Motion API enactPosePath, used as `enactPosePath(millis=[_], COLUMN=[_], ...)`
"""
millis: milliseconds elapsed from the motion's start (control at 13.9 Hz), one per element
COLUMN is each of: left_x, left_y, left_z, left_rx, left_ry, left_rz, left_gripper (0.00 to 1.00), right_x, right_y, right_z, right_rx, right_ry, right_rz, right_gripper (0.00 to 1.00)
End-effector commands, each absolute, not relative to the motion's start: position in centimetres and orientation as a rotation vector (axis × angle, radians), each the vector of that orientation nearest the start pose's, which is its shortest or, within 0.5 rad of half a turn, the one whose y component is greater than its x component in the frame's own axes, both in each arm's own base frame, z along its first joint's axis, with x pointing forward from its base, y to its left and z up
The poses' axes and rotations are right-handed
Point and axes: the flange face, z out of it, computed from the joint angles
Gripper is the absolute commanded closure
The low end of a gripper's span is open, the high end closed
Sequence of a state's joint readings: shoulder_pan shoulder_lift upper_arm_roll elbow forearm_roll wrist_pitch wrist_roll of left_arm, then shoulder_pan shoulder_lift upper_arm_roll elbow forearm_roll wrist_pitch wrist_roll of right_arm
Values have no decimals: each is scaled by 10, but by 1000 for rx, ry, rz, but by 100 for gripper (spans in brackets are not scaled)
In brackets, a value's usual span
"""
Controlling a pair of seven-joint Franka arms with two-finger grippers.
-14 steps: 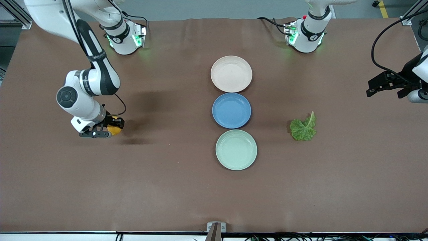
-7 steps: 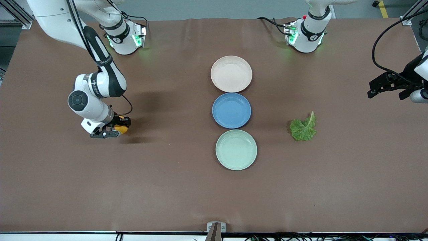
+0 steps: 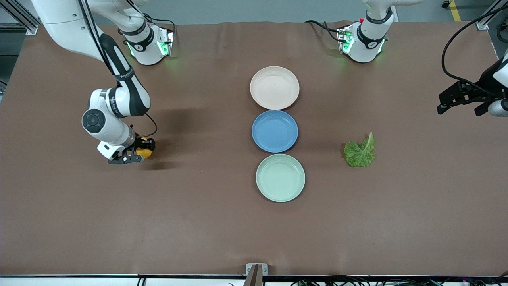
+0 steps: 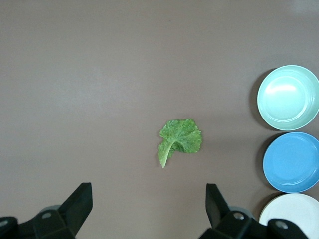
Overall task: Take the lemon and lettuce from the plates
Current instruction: 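Lower the lemon onto the table and open the right gripper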
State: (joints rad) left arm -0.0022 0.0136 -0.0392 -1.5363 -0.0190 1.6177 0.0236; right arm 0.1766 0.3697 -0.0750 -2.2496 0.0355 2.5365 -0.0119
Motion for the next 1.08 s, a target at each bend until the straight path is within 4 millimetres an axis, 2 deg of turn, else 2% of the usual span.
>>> enactPosePath(millis=[0, 143, 215, 287, 359, 502, 645, 861, 1004], left_x=[557, 558, 558, 557, 557, 557, 557, 557, 557], left_y=[-22, -22, -23, -23, -23, -22, -19, -19, -19], left_z=[641, 641, 641, 641, 641, 643, 642, 642, 641], left_rx=[-3172, -3171, -3172, -3171, -3171, -3171, -3176, -3176, -3173], left_ry=[125, 128, 128, 130, 130, 128, 123, 118, 118], left_rz=[-132, -134, -134, -134, -134, -134, -128, -127, -125], left_gripper=[0, 0, 0, 0, 0, 0, 0, 0, 0], right_x=[527, 527, 527, 528, 528, 530, 537, 556, 568], right_y=[44, 44, 44, 44, 44, 47, 51, 50, 42], right_z=[191, 188, 187, 188, 188, 191, 206, 253, 296], right_rx=[-3135, -3135, -3135, -3135, -3135, -3133, -3131, -3118, -3117], right_ry=[-131, -129, -129, -129, -136, -143, -154, -148, -136], right_rz=[123, 130, 133, 130, 128, 126, 116, 214, 271], right_gripper=[93, 92, 87, 62, 3, 0, 0, 0, 0])
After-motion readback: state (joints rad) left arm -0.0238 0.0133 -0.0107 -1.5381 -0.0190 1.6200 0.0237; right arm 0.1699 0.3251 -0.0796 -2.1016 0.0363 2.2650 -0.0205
